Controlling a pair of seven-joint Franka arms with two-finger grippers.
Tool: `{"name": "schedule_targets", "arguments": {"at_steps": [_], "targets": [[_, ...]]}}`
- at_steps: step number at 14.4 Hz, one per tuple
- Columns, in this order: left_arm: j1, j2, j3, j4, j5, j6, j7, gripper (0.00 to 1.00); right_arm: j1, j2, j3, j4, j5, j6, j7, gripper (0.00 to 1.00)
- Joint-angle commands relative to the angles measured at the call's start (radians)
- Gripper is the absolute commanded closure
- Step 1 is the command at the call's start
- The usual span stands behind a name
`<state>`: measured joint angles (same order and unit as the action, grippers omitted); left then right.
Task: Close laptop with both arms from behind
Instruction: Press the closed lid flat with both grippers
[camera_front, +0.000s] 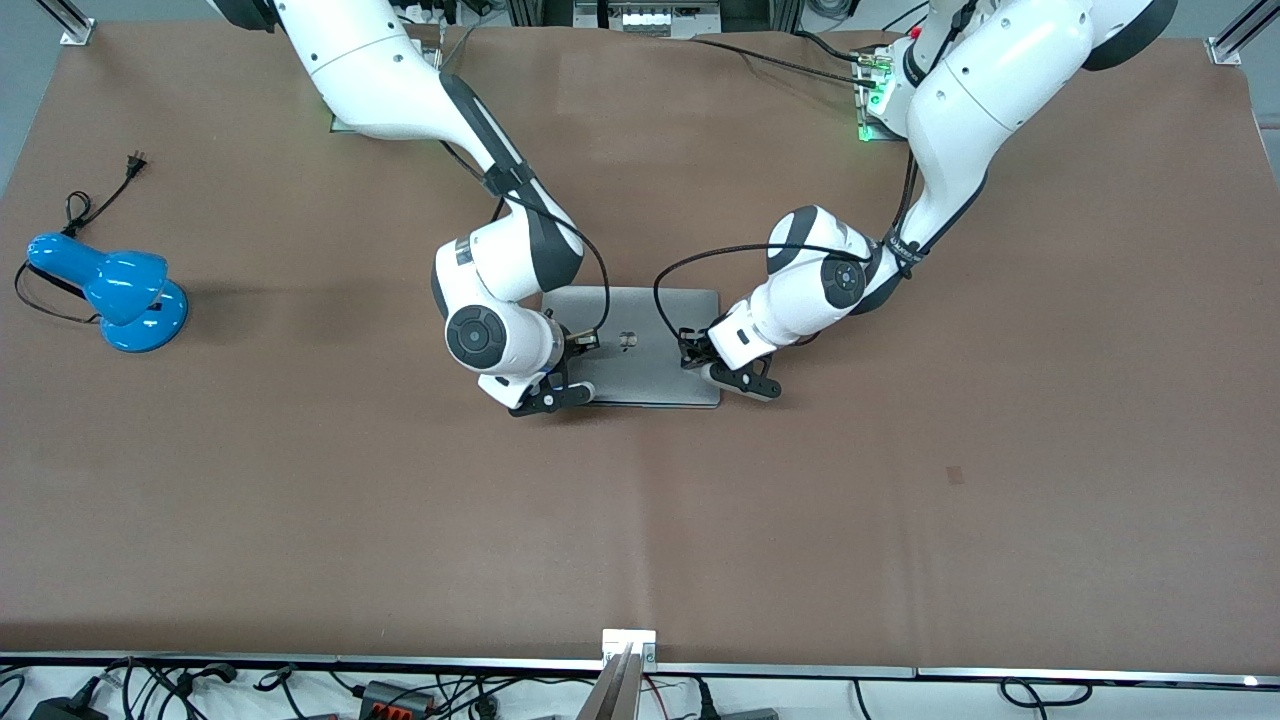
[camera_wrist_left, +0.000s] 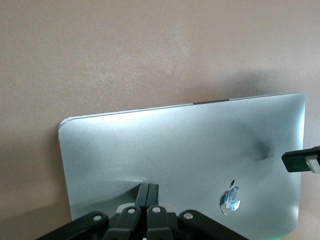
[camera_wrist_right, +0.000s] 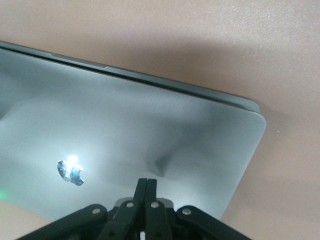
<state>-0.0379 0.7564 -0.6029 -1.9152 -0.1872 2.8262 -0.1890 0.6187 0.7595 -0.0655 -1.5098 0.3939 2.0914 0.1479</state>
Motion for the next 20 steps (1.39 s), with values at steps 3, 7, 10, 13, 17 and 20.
{"name": "schedule_targets", "arguments": {"at_steps": [3,7,10,13,17,20], "targets": [[-0.01,0.058,0.035,0.038,0.072,0.01,0.011,0.99,-0.001,0.029,0.006,0.028,-0.013,0.012,0.009,1.0],[-0.008,0.064,0.035,0.045,0.074,0.01,0.011,0.99,0.001,0.041,0.006,0.028,-0.021,0.012,0.01,1.0],[0.004,0.04,0.034,0.044,0.074,0.004,0.005,0.99,0.004,0.041,0.006,0.028,-0.023,0.012,0.01,1.0],[0.018,-0.026,0.028,0.048,0.074,-0.086,0.005,0.99,0.004,0.041,0.006,0.026,-0.044,0.012,0.012,1.0],[0.038,-0.132,0.025,0.093,0.074,-0.316,0.006,0.99,-0.001,0.038,0.006,0.028,-0.065,0.01,0.01,1.0],[0.078,-0.187,0.025,0.169,0.074,-0.546,0.035,0.99,-0.008,0.02,0.003,0.028,-0.07,0.003,0.015,1.0]]}}
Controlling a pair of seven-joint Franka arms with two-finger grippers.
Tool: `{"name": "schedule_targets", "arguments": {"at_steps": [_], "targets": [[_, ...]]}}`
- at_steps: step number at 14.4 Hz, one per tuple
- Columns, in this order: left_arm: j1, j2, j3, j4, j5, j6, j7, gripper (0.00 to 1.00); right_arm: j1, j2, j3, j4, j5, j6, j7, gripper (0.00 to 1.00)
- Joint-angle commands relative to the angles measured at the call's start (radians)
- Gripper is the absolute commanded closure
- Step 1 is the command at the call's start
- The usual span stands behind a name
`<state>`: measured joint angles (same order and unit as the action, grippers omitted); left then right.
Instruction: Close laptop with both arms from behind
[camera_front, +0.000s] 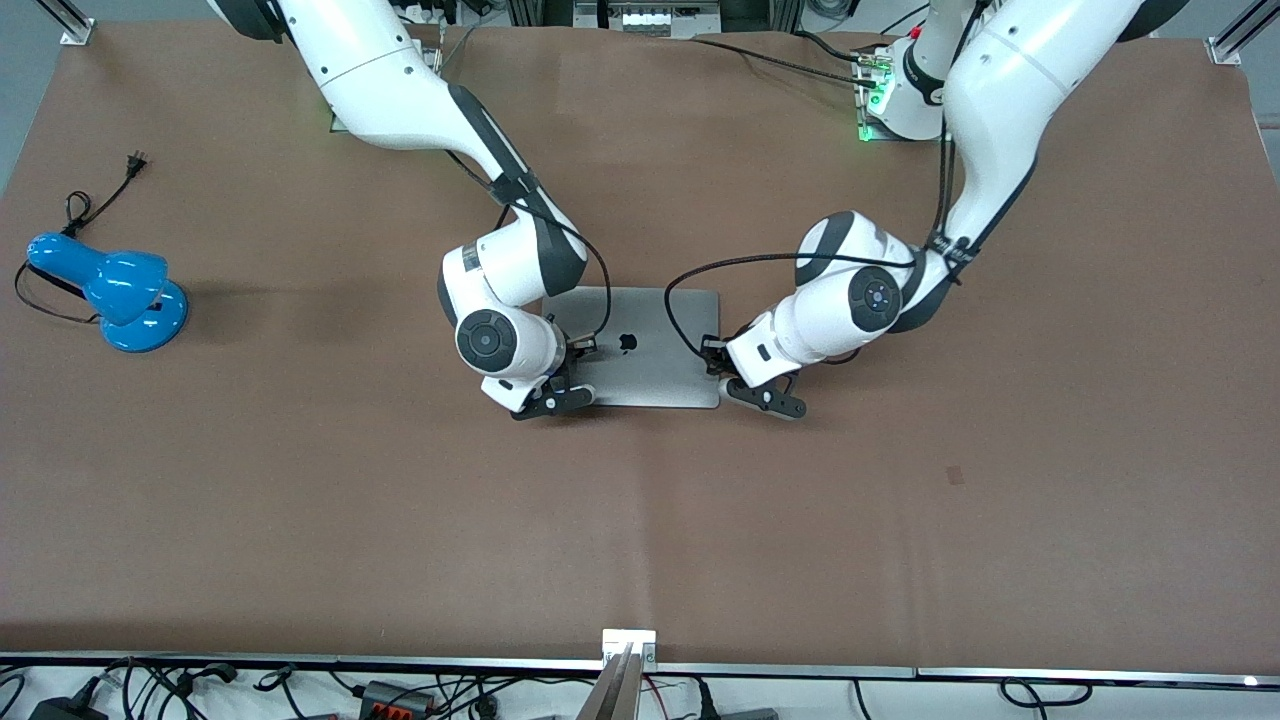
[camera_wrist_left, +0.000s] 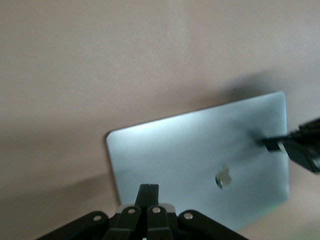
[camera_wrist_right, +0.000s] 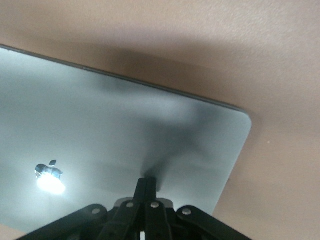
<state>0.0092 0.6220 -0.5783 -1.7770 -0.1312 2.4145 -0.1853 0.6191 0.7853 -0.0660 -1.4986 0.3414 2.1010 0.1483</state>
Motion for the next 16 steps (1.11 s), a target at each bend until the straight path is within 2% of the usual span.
{"name": "schedule_targets", "arguments": {"at_steps": [1,4,5,6,7,8,11,13,14,15,16], "targets": [[0.049,-0.065,0.002,0.059,0.018,-0.203,0.046,0.99,-0.007,-0.015,-0.021,0.017,-0.019,-0.012,0.014,1.0],[0.104,-0.08,0.011,0.169,0.021,-0.469,0.072,0.98,0.004,-0.073,-0.07,0.017,-0.022,-0.059,0.014,1.0],[0.124,-0.082,0.012,0.204,0.045,-0.544,0.073,0.97,0.004,-0.096,-0.087,0.017,-0.028,-0.079,0.013,1.0],[0.149,-0.093,0.003,0.24,0.117,-0.616,0.076,0.95,-0.002,-0.115,-0.097,0.017,-0.034,-0.102,0.01,1.0],[0.167,-0.102,0.0,0.264,0.163,-0.677,0.089,0.87,-0.007,-0.13,-0.109,0.015,-0.047,-0.123,0.007,0.98],[0.178,-0.106,0.0,0.287,0.185,-0.734,0.104,0.7,-0.006,-0.135,-0.127,0.015,-0.067,-0.145,0.004,0.99],[0.225,-0.16,0.011,0.317,0.193,-0.83,0.119,0.0,-0.005,-0.152,-0.161,0.015,-0.154,-0.217,0.005,0.95],[0.238,-0.211,0.011,0.32,0.247,-0.867,0.116,0.0,-0.01,-0.195,-0.189,0.015,-0.154,-0.272,0.001,0.95],[0.239,-0.232,0.011,0.32,0.268,-0.883,0.118,0.0,-0.009,-0.217,-0.196,0.015,-0.154,-0.288,0.001,0.87],[0.239,-0.26,0.008,0.321,0.268,-0.909,0.116,0.0,-0.012,-0.237,-0.198,0.017,-0.153,-0.292,0.02,0.41],[0.239,-0.278,0.005,0.347,0.269,-0.939,0.115,0.0,-0.015,-0.256,-0.207,0.017,-0.154,-0.292,0.017,0.0]]}}
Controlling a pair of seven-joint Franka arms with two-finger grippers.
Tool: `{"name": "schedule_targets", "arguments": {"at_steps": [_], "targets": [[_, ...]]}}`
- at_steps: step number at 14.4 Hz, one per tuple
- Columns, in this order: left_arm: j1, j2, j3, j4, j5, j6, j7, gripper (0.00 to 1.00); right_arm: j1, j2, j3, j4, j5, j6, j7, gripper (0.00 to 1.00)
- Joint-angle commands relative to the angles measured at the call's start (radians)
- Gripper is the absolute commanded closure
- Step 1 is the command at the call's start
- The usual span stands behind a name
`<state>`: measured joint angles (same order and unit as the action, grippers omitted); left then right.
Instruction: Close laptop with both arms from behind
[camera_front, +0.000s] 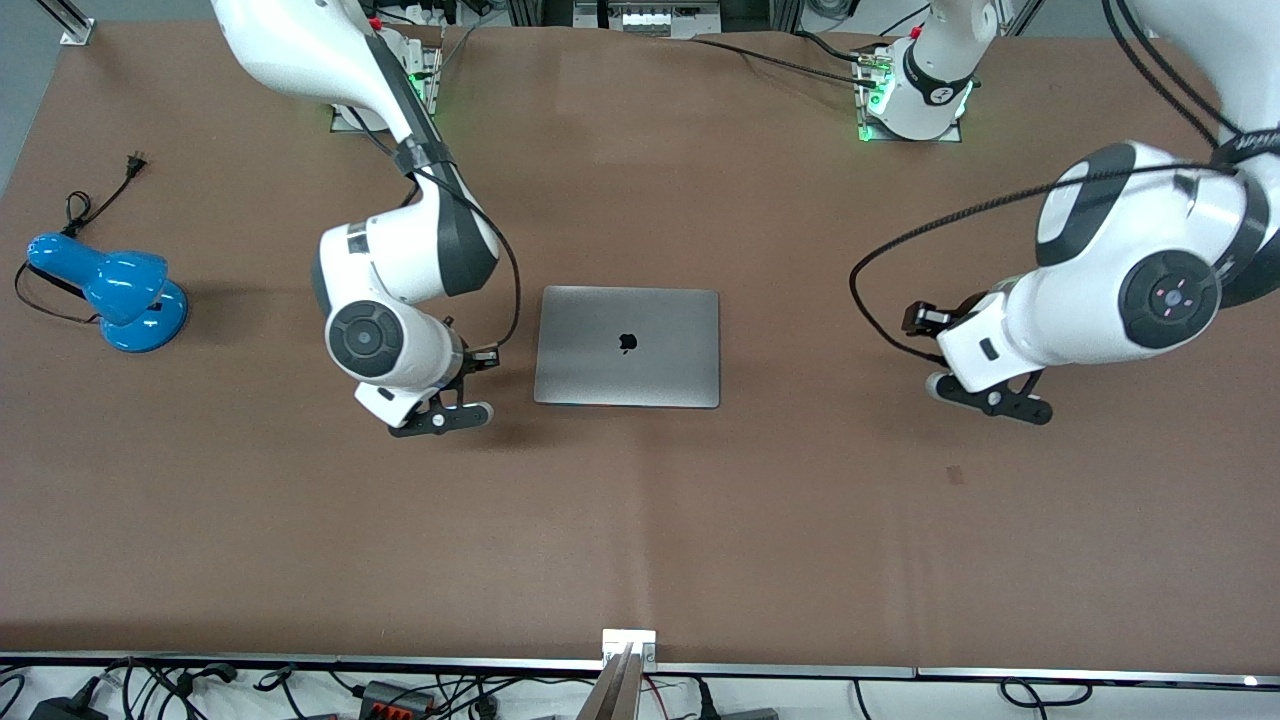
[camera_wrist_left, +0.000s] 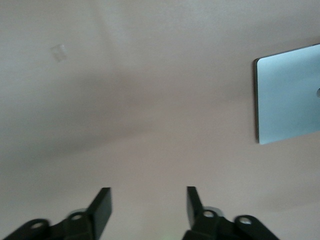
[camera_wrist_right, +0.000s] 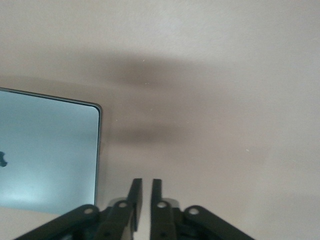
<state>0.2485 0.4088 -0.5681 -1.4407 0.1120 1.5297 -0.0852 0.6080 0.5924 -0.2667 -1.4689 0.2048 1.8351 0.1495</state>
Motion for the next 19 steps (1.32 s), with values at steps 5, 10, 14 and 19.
{"name": "schedule_targets", "arguments": {"at_steps": [5,10,14,19], "targets": [[-0.002,-0.062,0.004,0.21,0.028,-0.149,0.005,0.0,0.001,-0.163,-0.12,-0.011,-0.016,-0.03,0.002,0.0],[0.003,-0.056,0.001,0.237,0.152,-0.082,0.001,0.0,-0.011,-0.2,-0.215,0.089,-0.062,-0.071,0.001,0.0],[0.02,-0.115,0.011,0.202,0.124,-0.071,-0.001,0.0,-0.248,-0.226,-0.076,0.108,-0.059,-0.071,-0.007,0.0],[-0.15,-0.257,0.351,0.037,-0.081,-0.054,-0.048,0.0,-0.569,-0.304,0.19,0.096,-0.11,-0.073,-0.043,0.0]]}}
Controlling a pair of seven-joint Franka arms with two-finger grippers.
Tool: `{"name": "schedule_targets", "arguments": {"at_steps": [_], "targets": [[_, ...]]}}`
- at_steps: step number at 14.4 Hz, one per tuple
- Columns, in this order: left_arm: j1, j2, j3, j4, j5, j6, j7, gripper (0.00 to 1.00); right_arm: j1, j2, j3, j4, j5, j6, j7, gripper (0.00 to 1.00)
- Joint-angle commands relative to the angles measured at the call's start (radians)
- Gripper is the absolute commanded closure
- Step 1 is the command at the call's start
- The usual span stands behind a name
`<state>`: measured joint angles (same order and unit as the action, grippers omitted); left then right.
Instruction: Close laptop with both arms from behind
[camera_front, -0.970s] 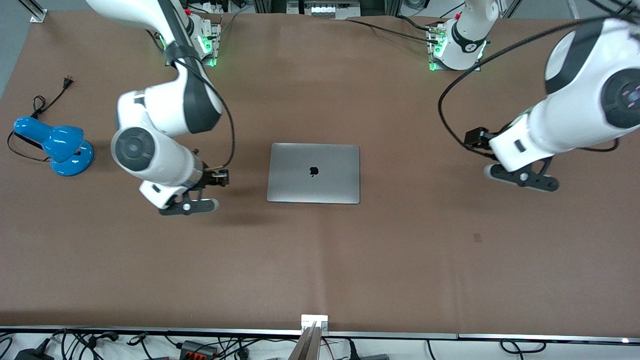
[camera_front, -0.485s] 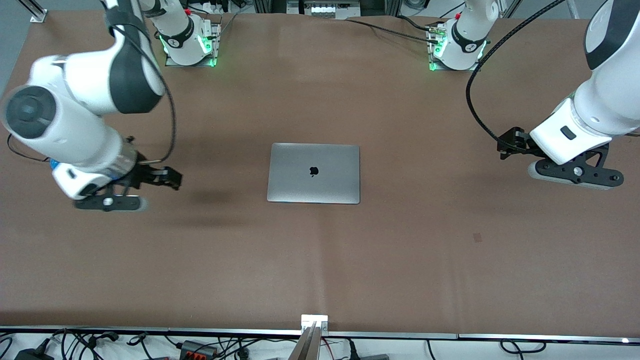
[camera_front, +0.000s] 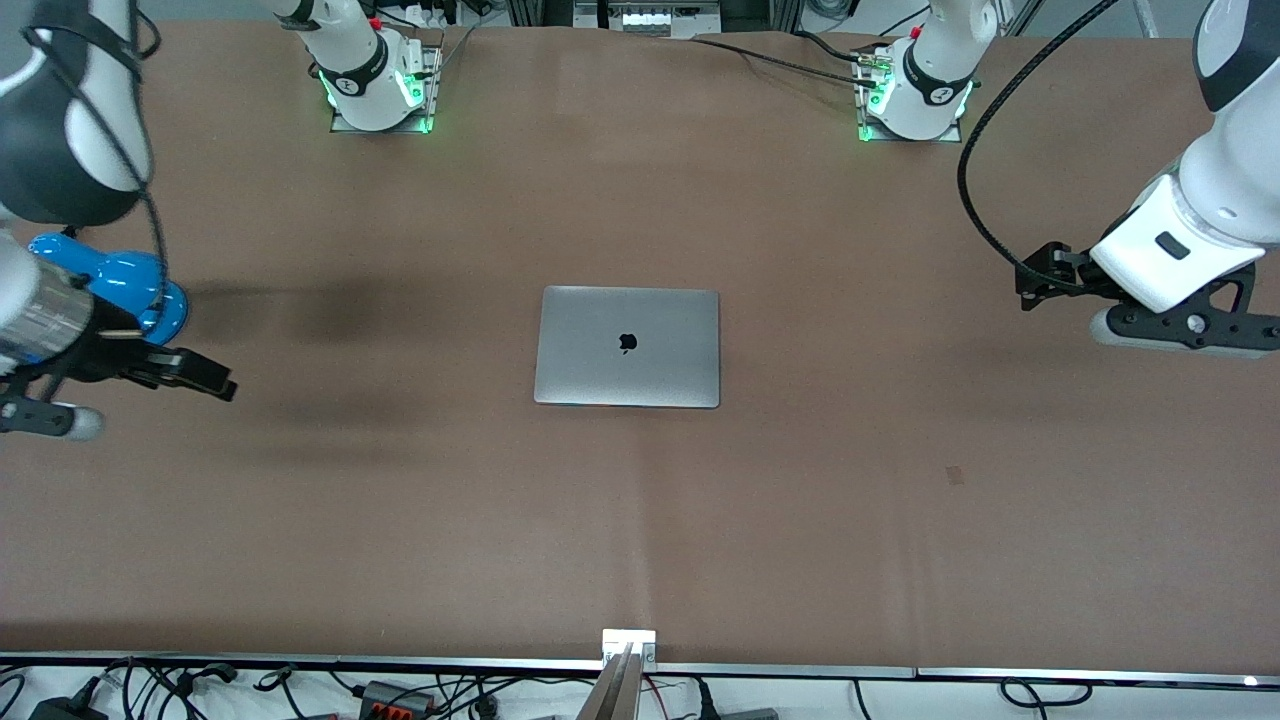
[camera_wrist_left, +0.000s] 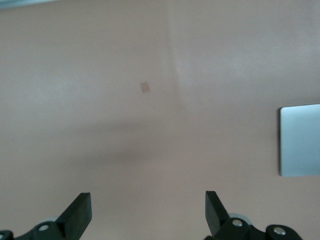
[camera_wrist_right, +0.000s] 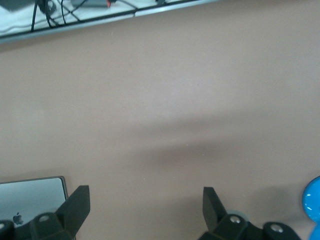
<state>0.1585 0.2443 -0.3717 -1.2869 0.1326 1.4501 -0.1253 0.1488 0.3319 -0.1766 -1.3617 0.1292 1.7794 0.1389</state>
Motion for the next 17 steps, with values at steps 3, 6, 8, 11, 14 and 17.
{"name": "schedule_targets", "arguments": {"at_steps": [3,6,8,11,14,17], "targets": [[-0.169,-0.213,0.31,-0.294,-0.123,0.166,0.001,0.0,-0.181,-0.068,0.144,-0.019,-0.045,-0.041,-0.11,0.0],[-0.172,-0.325,0.318,-0.452,-0.11,0.282,-0.01,0.0,-0.181,-0.086,0.143,-0.022,-0.092,-0.132,-0.108,0.0],[-0.157,-0.33,0.309,-0.419,-0.129,0.187,-0.01,0.0,-0.178,-0.123,0.146,-0.063,-0.121,-0.144,-0.11,0.0],[-0.158,-0.32,0.304,-0.384,-0.133,0.156,-0.011,0.0,-0.181,-0.201,0.147,-0.17,-0.131,-0.129,-0.175,0.0],[-0.165,-0.31,0.303,-0.368,-0.133,0.161,-0.011,0.0,-0.181,-0.279,0.144,-0.291,-0.132,-0.053,-0.176,0.0],[-0.168,-0.289,0.303,-0.344,-0.133,0.159,-0.011,0.0,-0.181,-0.353,0.144,-0.393,-0.14,-0.021,-0.186,0.0]]}}
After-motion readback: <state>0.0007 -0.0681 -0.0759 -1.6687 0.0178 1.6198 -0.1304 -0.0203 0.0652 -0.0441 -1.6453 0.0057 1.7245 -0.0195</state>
